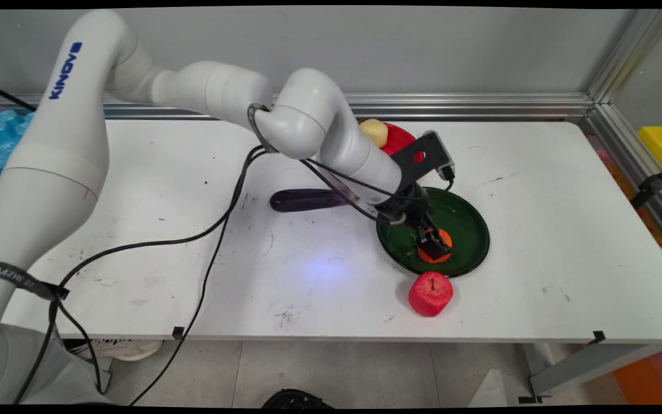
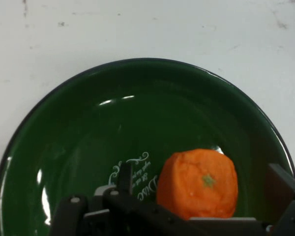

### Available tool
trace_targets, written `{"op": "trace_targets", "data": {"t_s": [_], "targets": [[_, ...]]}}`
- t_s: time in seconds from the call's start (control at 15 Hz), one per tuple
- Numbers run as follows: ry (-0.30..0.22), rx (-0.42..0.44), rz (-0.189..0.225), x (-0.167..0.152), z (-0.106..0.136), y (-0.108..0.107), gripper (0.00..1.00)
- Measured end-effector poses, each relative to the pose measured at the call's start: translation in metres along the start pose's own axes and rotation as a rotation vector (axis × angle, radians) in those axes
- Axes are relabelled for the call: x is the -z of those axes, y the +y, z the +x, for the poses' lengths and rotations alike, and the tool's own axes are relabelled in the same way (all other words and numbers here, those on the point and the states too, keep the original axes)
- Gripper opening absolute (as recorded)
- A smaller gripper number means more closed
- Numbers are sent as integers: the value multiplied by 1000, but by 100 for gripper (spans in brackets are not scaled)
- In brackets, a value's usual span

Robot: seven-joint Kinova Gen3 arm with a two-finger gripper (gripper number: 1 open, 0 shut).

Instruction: Pick up the mandarin from the green plate, then place the picked object on the table

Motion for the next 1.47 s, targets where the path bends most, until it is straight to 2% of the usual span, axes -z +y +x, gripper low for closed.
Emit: {"op": "trace_targets", "data": {"t_s": [0.53,0.6,1.13,1.47], "targets": [[-3,0,0,-18,-6,4,100],[-2,-1,0,-20,-7,4,0],[5,-1,0,-22,-5,2,0],[14,-10,0,4,7,-9,0]]}}
